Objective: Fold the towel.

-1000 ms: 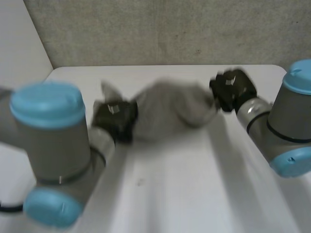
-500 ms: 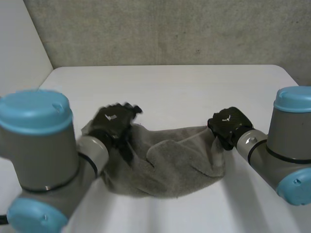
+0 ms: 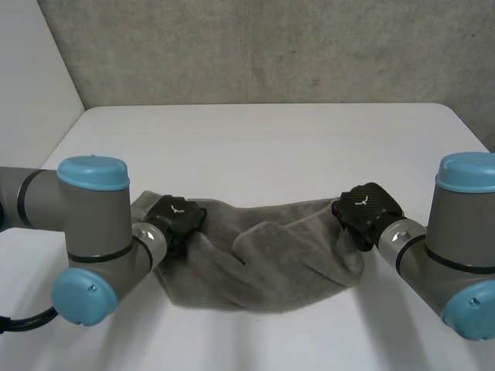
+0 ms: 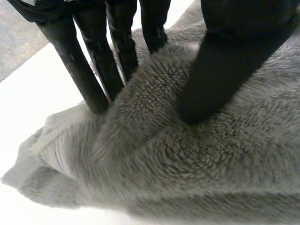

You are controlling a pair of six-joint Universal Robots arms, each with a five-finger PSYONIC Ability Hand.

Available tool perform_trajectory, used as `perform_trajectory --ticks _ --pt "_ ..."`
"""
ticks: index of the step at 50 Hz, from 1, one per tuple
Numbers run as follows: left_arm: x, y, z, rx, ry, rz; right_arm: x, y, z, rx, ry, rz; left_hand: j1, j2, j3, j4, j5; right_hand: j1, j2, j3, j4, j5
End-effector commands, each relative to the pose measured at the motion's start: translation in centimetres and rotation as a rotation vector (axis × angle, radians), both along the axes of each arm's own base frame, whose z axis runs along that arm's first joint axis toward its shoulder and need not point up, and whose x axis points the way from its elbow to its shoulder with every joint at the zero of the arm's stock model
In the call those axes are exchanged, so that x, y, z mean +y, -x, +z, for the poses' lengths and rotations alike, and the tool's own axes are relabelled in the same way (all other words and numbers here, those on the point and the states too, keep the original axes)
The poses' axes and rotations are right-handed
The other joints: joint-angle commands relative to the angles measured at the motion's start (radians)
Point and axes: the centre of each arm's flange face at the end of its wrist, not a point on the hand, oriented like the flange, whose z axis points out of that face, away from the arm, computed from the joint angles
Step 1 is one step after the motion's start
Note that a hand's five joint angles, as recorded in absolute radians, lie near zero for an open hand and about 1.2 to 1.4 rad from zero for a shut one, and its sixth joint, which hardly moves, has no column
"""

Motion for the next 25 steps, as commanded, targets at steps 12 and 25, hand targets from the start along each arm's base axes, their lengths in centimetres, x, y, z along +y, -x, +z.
perform_trajectory --ticks 12,25 --pt "-8.5 3.8 18.6 0.409 0.761 0.061 -10.1 -2.6 15.7 -0.466 0.795 -0.158 0.365 0.362 0.358 0.353 0.372 0.021 0.203 0.208 0.204 0.229" --pt "-6.9 0.5 15.5 0.297 0.618 0.196 -8.4 -2.0 15.1 -0.447 0.735 -0.124 0.365 0.362 0.358 0.353 0.372 0.021 0.203 0.208 0.204 0.229"
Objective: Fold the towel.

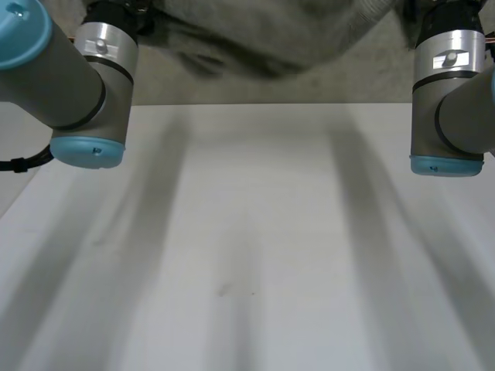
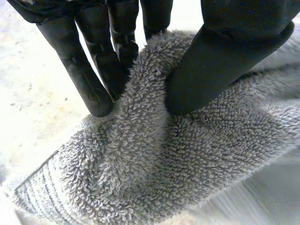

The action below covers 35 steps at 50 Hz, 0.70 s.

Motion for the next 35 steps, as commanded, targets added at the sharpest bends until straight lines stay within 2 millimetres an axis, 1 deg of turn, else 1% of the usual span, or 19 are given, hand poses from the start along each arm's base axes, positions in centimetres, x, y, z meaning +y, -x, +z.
perform_trajectory --ticks 1,2,3,5,6,8,9,11,12,13,16,22,24,25,26,32,33,34,35 --pt "2.0 -2.0 -7.2 -0.129 -0.267 0.040 1.5 -0.3 -5.1 0.162 -0.226 0.085 0.244 0.197 0.184 0.180 0.241 0.021 0.203 0.208 0.203 0.228" --pt "3.0 -2.5 -9.1 -0.162 -0.324 0.040 2.0 -0.3 -6.4 0.205 -0.290 0.106 0.244 0.197 0.184 0.180 0.241 0.021 0.203 0.208 0.203 0.228" --pt "3.0 -2.5 -9.1 -0.162 -0.324 0.040 2.0 -0.3 -6.4 0.206 -0.291 0.106 0.244 0.197 0.184 0.180 0.241 0.021 0.203 0.208 0.203 0.228" --pt "5.0 -3.3 -12.9 -0.222 -0.437 0.024 2.7 0.3 -9.8 0.311 -0.457 0.120 0.244 0.197 0.184 0.180 0.241 0.021 0.203 0.208 0.203 0.228" --pt "5.0 -3.3 -12.9 -0.223 -0.438 0.024 2.7 0.3 -9.8 0.312 -0.458 0.120 0.244 0.197 0.184 0.180 0.241 0.021 0.203 0.208 0.203 0.228" --pt "7.4 -3.5 -16.7 -0.285 -0.539 -0.023 3.4 1.4 -13.7 0.434 -0.639 0.111 0.233 0.186 0.172 0.169 0.230 0.021 0.203 0.208 0.203 0.228" --pt "7.4 -3.5 -16.7 -0.286 -0.540 -0.023 3.5 1.4 -13.8 0.434 -0.640 0.111 0.233 0.186 0.172 0.168 0.230 0.021 0.203 0.208 0.203 0.228" --pt "9.5 -3.5 -19.8 -0.334 -0.614 -0.077 4.7 2.1 -18.1 0.552 -0.803 0.115 0.142 0.095 0.081 0.078 0.139 0.021 0.203 0.208 0.203 0.228" --pt "9.5 -3.5 -19.8 -0.335 -0.614 -0.077 4.7 2.1 -18.2 0.552 -0.804 0.115 0.142 0.095 0.081 0.077 0.139 0.021 0.203 0.208 0.203 0.228" --pt "10.5 -3.4 -21.1 -0.354 -0.641 -0.103 5.4 2.3 -20.0 0.597 -0.866 0.118 0.136 0.089 0.075 0.072 0.133 0.021 0.203 0.208 0.203 0.228" --pt "11.9 -3.4 -23.2 -0.389 -0.694 -0.132 6.4 2.8 -22.5 0.653 -0.943 0.128 0.081 0.033 0.020 0.016 0.078 0.021 0.203 0.208 0.203 0.228" --pt "12.9 -3.9 -23.9 -0.401 -0.733 -0.128 7.0 3.3 -23.3 0.665 -0.982 0.119 -0.028 -0.076 -0.089 -0.093 -0.031 0.021 0.203 0.208 0.203 0.228" --pt "13.5 -4.2 -23.5 -0.401 -0.733 -0.128 6.3 4.3 -22.4 0.644 -0.972 0.082 -0.276 -0.324 -0.337 -0.341 -0.279 0.021 0.203 0.208 0.203 0.228" --pt "13.5 -4.2 -23.5 -0.401 -0.733 -0.128 6.3 4.3 -22.4 0.644 -0.972 0.082 -0.278 -0.325 -0.339 -0.342 -0.281 0.021 0.203 0.208 0.203 0.228" --pt "13.7 -4.4 -23.1 -0.396 -0.724 -0.125 5.9 4.8 -21.5 0.629 -0.954 0.063 -0.414 -0.462 -0.475 -0.479 -0.417 0.021 0.203 0.208 0.203 0.228" --pt "14.5 -5.1 -20.6 -0.363 -0.661 -0.119 5.4 6.9 -20.0 0.604 -0.947 0.000 -0.580 -0.627 -0.640 -0.644 -0.583 0.021 0.203 0.208 0.203 0.228" --pt "14.5 -5.1 -20.5 -0.362 -0.661 -0.119 5.4 7.4 -19.8 0.606 -0.958 -0.013 -0.580 -0.628 -0.641 -0.645 -0.583 -0.275 -0.093 -0.088 -0.092 -0.067" --pt "14.7 -5.2 -20.1 -0.355 -0.648 -0.119 5.4 7.4 -19.8 0.606 -0.958 -0.013 -0.583 -0.630 -0.644 -0.648 -0.586 -0.277 -0.096 -0.091 -0.095 -0.070" --pt "14.9 -5.4 -19.8 -0.352 -0.641 -0.118 5.6 8.0 -19.7 0.617 -0.983 -0.021 -0.586 -0.633 -0.647 -0.651 -0.589 -0.655 -0.474 -0.469 -0.473 -0.448"
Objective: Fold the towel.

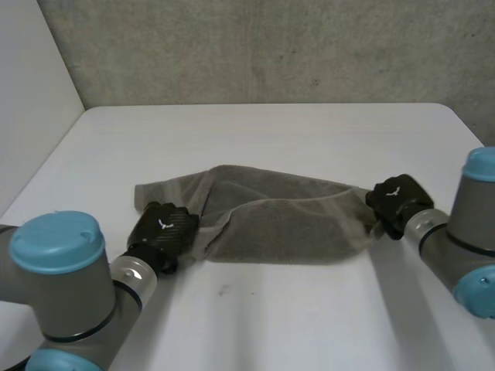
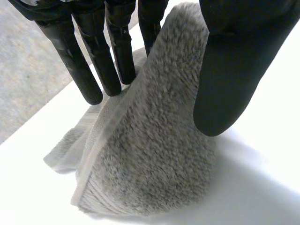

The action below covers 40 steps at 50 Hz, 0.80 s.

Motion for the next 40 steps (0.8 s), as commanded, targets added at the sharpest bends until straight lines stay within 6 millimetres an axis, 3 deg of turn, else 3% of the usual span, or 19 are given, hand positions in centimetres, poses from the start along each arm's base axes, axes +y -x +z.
perform_trajectory --ticks 1,3,5,12,14,18,20,21,23,27,29,31,32,33,37,40 --pt "0.8 -0.7 2.5 0.036 0.064 0.008 -0.2 2.5 1.4 0.025 -0.008 -0.060 -0.050 -0.043 -0.048 -0.046 -0.047 -0.659 -0.478 -0.476 -0.480 -0.452" --pt "1.2 -1.0 2.7 0.038 0.067 0.010 0.1 3.0 2.2 0.030 -0.047 -0.072 -0.053 -0.046 -0.051 -0.049 -0.050 -1.086 -0.905 -0.903 -0.907 -0.879" --pt "1.3 -1.1 2.6 0.036 0.064 0.010 0.3 3.1 2.8 0.026 -0.053 -0.073 -0.053 -0.046 -0.051 -0.049 -0.050 -1.152 -0.970 -0.969 -0.973 -0.945" --pt "1.6 -1.7 2.2 0.028 0.049 0.023 -1.2 2.5 6.0 -0.089 0.012 -0.101 -0.038 -0.032 -0.036 -0.034 -0.036 -1.149 -0.968 -0.966 -0.970 -0.942" --pt "1.8 -2.0 1.9 0.020 0.036 0.028 -1.9 2.1 7.7 -0.180 0.020 -0.101 -0.023 -0.017 -0.021 -0.020 -0.021 -1.147 -0.965 -0.963 -0.967 -0.939" --pt "2.0 -2.1 1.5 0.014 0.024 0.028 -2.2 1.0 8.2 -0.239 -0.035 -0.054 0.003 0.009 0.005 0.007 0.006 -1.138 -0.956 -0.955 -0.959 -0.931" --pt "2.1 -2.2 1.4 0.011 0.018 0.030 -2.1 -1.6 7.8 -0.280 -0.105 0.045 0.009 0.015 0.011 0.013 0.011 -1.126 -0.944 -0.943 -0.947 -0.919" --pt "2.1 -2.2 1.4 0.011 0.018 0.030 -2.1 -1.6 7.8 -0.280 -0.105 0.046 0.009 0.015 0.011 0.013 0.011 -1.126 -0.944 -0.943 -0.947 -0.919" --pt "1.9 -2.2 1.2 0.010 0.015 0.030 -1.2 -5.0 7.2 -0.302 -0.153 0.142 0.006 0.012 0.008 0.010 0.009 -1.117 -0.936 -0.934 -0.938 -0.910" --pt "1.7 -2.1 1.0 0.008 0.015 0.031 -1.1 -7.2 6.0 -0.307 -0.182 0.198 0.032 0.038 0.034 0.036 0.035 -1.117 -0.936 -0.934 -0.938 -0.910" --pt "1.6 -2.1 0.8 0.008 0.013 0.031 -1.0 -8.1 5.3 -0.306 -0.192 0.219 0.159 0.165 0.161 0.162 0.161 -1.117 -0.936 -0.934 -0.938 -0.910" --pt "1.4 -2.1 0.6 0.009 0.019 0.035 -1.1 -9.3 4.3 -0.315 -0.209 0.245 0.568 0.574 0.570 0.571 0.570 -1.117 -0.936 -0.934 -0.938 -0.910" --pt "1.4 -2.1 0.6 0.009 0.020 0.035 -1.1 -9.3 4.3 -0.315 -0.210 0.245 0.570 0.576 0.572 0.573 0.572 -1.117 -0.936 -0.934 -0.938 -0.910" --pt "1.3 -2.3 0.5 0.009 0.021 0.044 -0.8 -10.2 3.7 -0.326 -0.227 0.264 0.759 0.765 0.761 0.762 0.761 -1.117 -0.936 -0.934 -0.938 -0.910" --pt "1.4 -2.5 0.5 0.004 0.025 0.047 -0.2 -11.7 2.4 -0.357 -0.269 0.311 0.781 0.787 0.783 0.784 0.783 -1.117 -0.936 -0.934 -0.938 -0.910" --pt "1.8 -2.6 1.7 0.021 0.060 0.045 0.2 -12.8 1.1 -0.385 -0.322 0.370 0.781 0.787 0.783 0.784 0.783 -1.117 -0.936 -0.934 -0.938 -0.910"
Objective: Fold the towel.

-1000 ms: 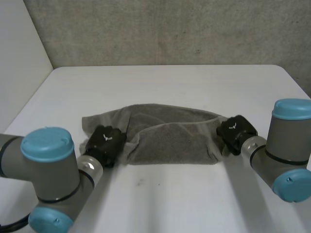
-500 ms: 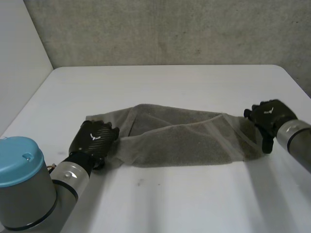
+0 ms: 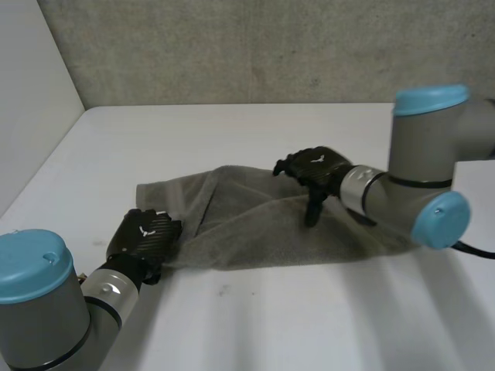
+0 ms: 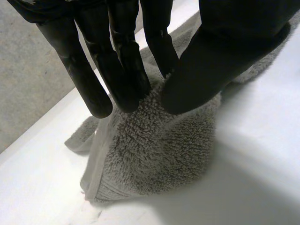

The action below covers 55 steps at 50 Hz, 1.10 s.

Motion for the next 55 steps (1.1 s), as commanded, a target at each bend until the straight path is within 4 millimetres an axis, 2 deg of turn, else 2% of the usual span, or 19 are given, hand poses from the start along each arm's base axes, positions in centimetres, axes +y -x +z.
perform_trajectory --ticks 1,8,13,16,24,26,27,29,30,32,36,38,41,43,44,46,52,54,55 --pt "0.6 -0.5 2.0 0.027 0.066 0.007 1.2 -2.7 -2.8 -0.064 -0.096 0.126 0.279 0.255 0.257 0.255 0.266 0.008 -0.009 0.010 -0.005 0.002" --pt "1.8 -1.1 4.5 0.066 0.146 0.004 1.4 -4.5 -4.5 -0.126 -0.166 0.170 0.279 0.255 0.257 0.255 0.266 0.155 0.138 0.157 0.142 0.149" --pt "1.5 -1.4 6.4 0.111 0.238 0.018 -0.3 -4.8 -4.9 -0.124 -0.119 0.107 0.279 0.255 0.257 0.255 0.266 1.142 1.125 1.144 1.129 1.136" --pt "0.8 -1.3 6.7 0.121 0.263 0.025 -1.2 -4.7 -4.2 -0.118 -0.073 0.057 0.279 0.255 0.257 0.255 0.266 1.143 1.127 1.145 1.130 1.137" --pt "-6.2 0.5 10.0 0.190 0.437 0.064 -5.1 -4.3 5.8 -0.211 0.429 -0.151 0.279 0.255 0.257 0.255 0.266 1.143 1.127 1.145 1.130 1.137" --pt "-9.5 1.9 13.6 0.245 0.554 0.064 -5.3 -4.0 11.4 -0.333 0.676 -0.191 0.279 0.255 0.257 0.255 0.266 1.143 1.127 1.145 1.130 1.137" --pt "-9.5 1.9 13.6 0.246 0.555 0.064 -5.3 -4.0 11.5 -0.333 0.678 -0.191 0.279 0.255 0.257 0.255 0.266 1.143 1.127 1.145 1.130 1.137" --pt "-12.2 3.1 18.1 0.315 0.691 0.073 -4.3 -3.2 16.5 -0.465 0.876 -0.213 0.279 0.255 0.257 0.255 0.266 1.143 1.127 1.145 1.130 1.137" --pt "-12.2 3.1 18.2 0.315 0.691 0.073 -4.3 -3.2 16.5 -0.466 0.877 -0.213 0.279 0.255 0.257 0.255 0.266 1.143 1.127 1.145 1.130 1.137" --pt "-13.1 4.1 22.0 0.377 0.792 0.063 -2.8 -2.4 19.6 -0.561 1.010 -0.212 0.279 0.255 0.257 0.255 0.266 1.143 1.127 1.145 1.130 1.137" --pt "-12.9 4.4 23.1 0.402 0.815 0.066 -1.8 -1.9 19.6 -0.558 1.016 -0.205 0.279 0.255 0.257 0.255 0.266 1.143 1.127 1.145 1.130 1.137" --pt "-12.6 4.7 22.6 0.399 0.796 0.067 -1.5 -1.8 18.5 -0.530 0.978 -0.193 0.279 0.255 0.257 0.255 0.266 1.143 1.127 1.145 1.130 1.137" --pt "-11.3 5.2 19.0 0.351 0.691 0.053 -0.9 -1.7 15.5 -0.441 0.861 -0.168 0.279 0.255 0.257 0.255 0.266 1.143 1.127 1.145 1.130 1.137" --pt "-9.6 4.7 14.6 0.280 0.566 0.038 -0.4 -1.0 12.4 -0.312 0.733 -0.157 0.279 0.255 0.257 0.255 0.266 1.143 1.127 1.145 1.130 1.137" --pt "-9.6 4.7 14.6 0.280 0.565 0.038 -0.4 -1.0 12.4 -0.311 0.732 -0.157 0.279 0.255 0.257 0.255 0.266 1.143 1.127 1.145 1.130 1.137" --pt "-7.3 3.8 9.9 0.210 0.433 0.025 0.7 -0.3 8.4 -0.138 0.589 -0.137 0.279 0.255 0.257 0.255 0.266 1.143 1.127 1.145 1.130 1.137" --pt "-4.6 2.7 4.7 0.137 0.280 0.003 1.9 2.0 3.2 0.046 0.435 -0.111 0.279 0.255 0.257 0.255 0.266 1.143 1.127 1.145 1.130 1.137" --pt "-3.7 3.0 2.9 0.122 0.236 -0.029 2.7 2.7 1.3 0.071 0.402 -0.072 -0.286 -0.310 -0.309 -0.311 -0.300 1.143 1.127 1.145 1.130 1.137" --pt "-3.7 3.0 2.9 0.122 0.236 -0.029 2.7 2.7 1.3 0.071 0.402 -0.072 -0.290 -0.314 -0.312 -0.314 -0.303 1.143 1.127 1.145 1.130 1.137"
